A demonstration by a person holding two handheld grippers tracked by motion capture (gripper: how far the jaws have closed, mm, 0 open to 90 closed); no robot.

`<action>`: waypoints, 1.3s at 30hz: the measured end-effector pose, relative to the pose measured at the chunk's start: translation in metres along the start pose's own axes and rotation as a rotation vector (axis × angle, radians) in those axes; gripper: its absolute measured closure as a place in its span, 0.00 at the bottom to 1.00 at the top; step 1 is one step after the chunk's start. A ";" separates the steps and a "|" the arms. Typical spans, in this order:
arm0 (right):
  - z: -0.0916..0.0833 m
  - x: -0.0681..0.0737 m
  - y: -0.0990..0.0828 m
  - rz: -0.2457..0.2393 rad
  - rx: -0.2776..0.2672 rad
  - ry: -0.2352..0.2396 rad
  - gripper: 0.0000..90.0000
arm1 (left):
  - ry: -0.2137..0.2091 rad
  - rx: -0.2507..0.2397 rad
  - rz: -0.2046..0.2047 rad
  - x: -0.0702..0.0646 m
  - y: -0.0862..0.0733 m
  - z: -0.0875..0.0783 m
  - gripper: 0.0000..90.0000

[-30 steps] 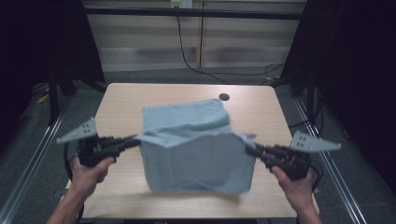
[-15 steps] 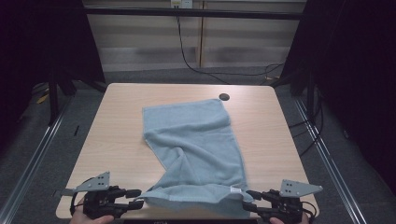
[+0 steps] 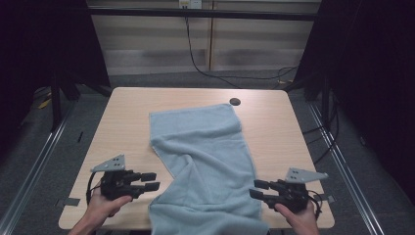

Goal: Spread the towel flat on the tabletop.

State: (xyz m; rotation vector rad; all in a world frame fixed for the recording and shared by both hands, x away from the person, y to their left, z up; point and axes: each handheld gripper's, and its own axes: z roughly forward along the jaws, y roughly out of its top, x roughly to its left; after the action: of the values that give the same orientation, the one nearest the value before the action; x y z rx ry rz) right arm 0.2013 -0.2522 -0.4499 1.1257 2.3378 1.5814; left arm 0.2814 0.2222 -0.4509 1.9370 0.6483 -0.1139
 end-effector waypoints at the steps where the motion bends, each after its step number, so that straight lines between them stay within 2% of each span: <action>1: 0.009 -0.006 0.002 0.002 0.020 0.000 0.66 | 0.018 0.017 0.001 0.004 0.002 0.006 0.67; 2: 0.016 -0.010 0.005 0.003 0.037 -0.002 0.67 | 0.033 0.051 -0.001 0.012 0.006 0.018 0.69; 3: 0.035 -0.022 0.011 0.003 0.078 -0.026 0.70 | 0.056 0.066 0.002 0.018 0.008 0.027 0.71; 4: 0.035 -0.022 0.011 0.003 0.078 -0.026 0.70 | 0.071 0.066 -0.014 0.024 0.010 0.036 0.71; 5: 0.043 -0.027 0.013 0.009 0.090 -0.025 0.70 | 0.070 0.075 -0.047 0.032 0.011 0.045 0.72; 7: 0.058 -0.035 0.016 0.000 0.121 -0.059 0.71 | 0.123 0.109 -0.052 0.041 0.012 0.061 0.73; 9: 0.070 -0.043 0.017 0.005 0.151 -0.071 0.71 | 0.124 0.122 -0.061 0.046 0.011 0.074 0.73; 11: 0.080 -0.048 0.017 0.006 0.178 -0.103 0.70 | 0.127 0.160 -0.042 0.044 0.009 0.085 0.73; 13: 0.085 -0.052 0.015 0.005 0.194 -0.114 0.69 | 0.115 0.192 -0.019 0.040 0.006 0.093 0.71; 14: 0.087 -0.054 0.013 0.006 0.215 -0.129 0.68 | 0.128 0.204 0.021 0.038 0.005 0.096 0.71; 15: 0.088 -0.056 0.011 0.015 0.231 -0.140 0.66 | 0.139 0.208 0.041 0.035 0.005 0.096 0.72; 16: 0.088 -0.058 0.009 0.026 0.244 -0.139 0.65 | 0.148 0.211 0.040 0.034 0.005 0.097 0.72; 18: 0.086 -0.061 0.006 0.043 0.229 -0.135 0.65 | 0.168 0.211 0.058 0.033 0.005 0.096 0.75; 19: 0.083 -0.061 0.006 0.043 0.232 -0.154 0.64 | 0.179 0.216 0.072 0.032 0.004 0.095 0.77; 21: 0.079 -0.059 0.004 0.036 0.236 -0.178 0.64 | 0.192 0.221 0.073 0.032 0.003 0.093 0.77; 26: 0.063 -0.057 -0.005 0.031 0.248 -0.159 0.64 | 0.228 0.230 0.116 0.024 -0.006 0.079 0.77; 29: 0.053 -0.053 -0.013 0.040 0.236 -0.157 0.64 | 0.247 0.249 0.140 0.019 -0.010 0.072 0.77; 31: 0.048 -0.046 -0.019 0.049 0.229 -0.142 0.64 | 0.262 0.252 0.159 0.015 -0.013 0.070 0.77; 32: 0.045 -0.037 -0.024 0.056 0.228 -0.114 0.63 | 0.268 0.260 0.161 0.012 -0.014 0.068 0.76; 33: 0.045 -0.037 -0.024 0.056 0.228 -0.114 0.63 | 0.259 0.262 0.157 0.011 -0.015 0.066 0.76; 34: 0.044 -0.031 -0.026 0.047 0.236 -0.104 0.63 | 0.249 0.261 0.153 0.009 -0.018 0.063 0.76; 35: 0.043 -0.020 -0.030 0.031 0.243 -0.097 0.64 | 0.238 0.259 0.159 0.008 -0.021 0.059 0.76; 36: 0.043 -0.020 -0.030 0.031 0.243 -0.097 0.64 | 0.236 0.257 0.151 0.006 -0.024 0.055 0.76; 39: 0.042 -0.005 -0.035 0.024 0.254 -0.065 0.64 | 0.215 0.253 0.132 0.001 -0.033 0.042 0.76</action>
State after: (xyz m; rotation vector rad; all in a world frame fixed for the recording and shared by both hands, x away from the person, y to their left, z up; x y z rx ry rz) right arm 0.2060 -0.2304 -0.5000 1.2367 2.5437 1.2588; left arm 0.2742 0.1967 -0.4972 2.2515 0.6693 0.1021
